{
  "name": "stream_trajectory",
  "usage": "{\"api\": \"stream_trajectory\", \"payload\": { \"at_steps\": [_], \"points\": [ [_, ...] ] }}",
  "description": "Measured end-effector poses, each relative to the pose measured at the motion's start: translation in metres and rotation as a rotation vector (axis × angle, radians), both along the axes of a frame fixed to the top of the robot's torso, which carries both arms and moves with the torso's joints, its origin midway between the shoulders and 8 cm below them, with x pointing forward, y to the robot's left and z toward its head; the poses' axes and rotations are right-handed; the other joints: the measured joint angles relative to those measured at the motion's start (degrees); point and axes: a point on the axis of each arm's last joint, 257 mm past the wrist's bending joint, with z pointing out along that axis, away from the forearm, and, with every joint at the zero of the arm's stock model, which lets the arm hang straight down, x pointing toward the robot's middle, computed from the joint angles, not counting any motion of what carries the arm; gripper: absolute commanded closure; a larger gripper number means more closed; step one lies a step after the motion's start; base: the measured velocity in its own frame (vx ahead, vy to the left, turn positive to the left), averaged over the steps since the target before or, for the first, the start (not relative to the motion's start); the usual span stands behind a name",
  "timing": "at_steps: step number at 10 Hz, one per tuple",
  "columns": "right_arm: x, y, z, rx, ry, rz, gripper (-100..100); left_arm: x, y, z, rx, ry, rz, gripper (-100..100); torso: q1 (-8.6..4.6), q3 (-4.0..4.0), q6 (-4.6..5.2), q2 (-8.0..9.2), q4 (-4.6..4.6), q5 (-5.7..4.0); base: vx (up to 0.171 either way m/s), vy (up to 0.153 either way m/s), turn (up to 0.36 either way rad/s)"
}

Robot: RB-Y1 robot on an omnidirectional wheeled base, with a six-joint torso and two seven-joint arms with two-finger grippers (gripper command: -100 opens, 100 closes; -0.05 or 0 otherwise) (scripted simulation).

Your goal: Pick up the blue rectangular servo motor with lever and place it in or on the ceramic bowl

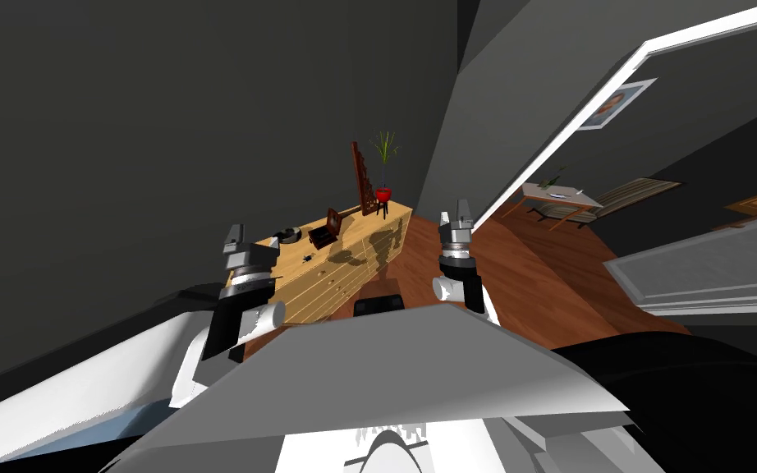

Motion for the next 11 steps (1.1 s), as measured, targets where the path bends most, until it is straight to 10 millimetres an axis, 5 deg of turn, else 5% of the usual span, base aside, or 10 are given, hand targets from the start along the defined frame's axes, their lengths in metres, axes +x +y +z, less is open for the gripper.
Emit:
{"api": "stream_trajectory", "payload": {
  "at_steps": [11],
  "points": [
    [0.000,0.000,0.000,0.000,0.000,0.000,0,-0.014,0.090,-0.033,-0.223,0.143,0.143,-100,-0.01,-0.01,0.00,-0.01,0.00,0.00,0.054,-0.044,-0.031]
  ]
}}
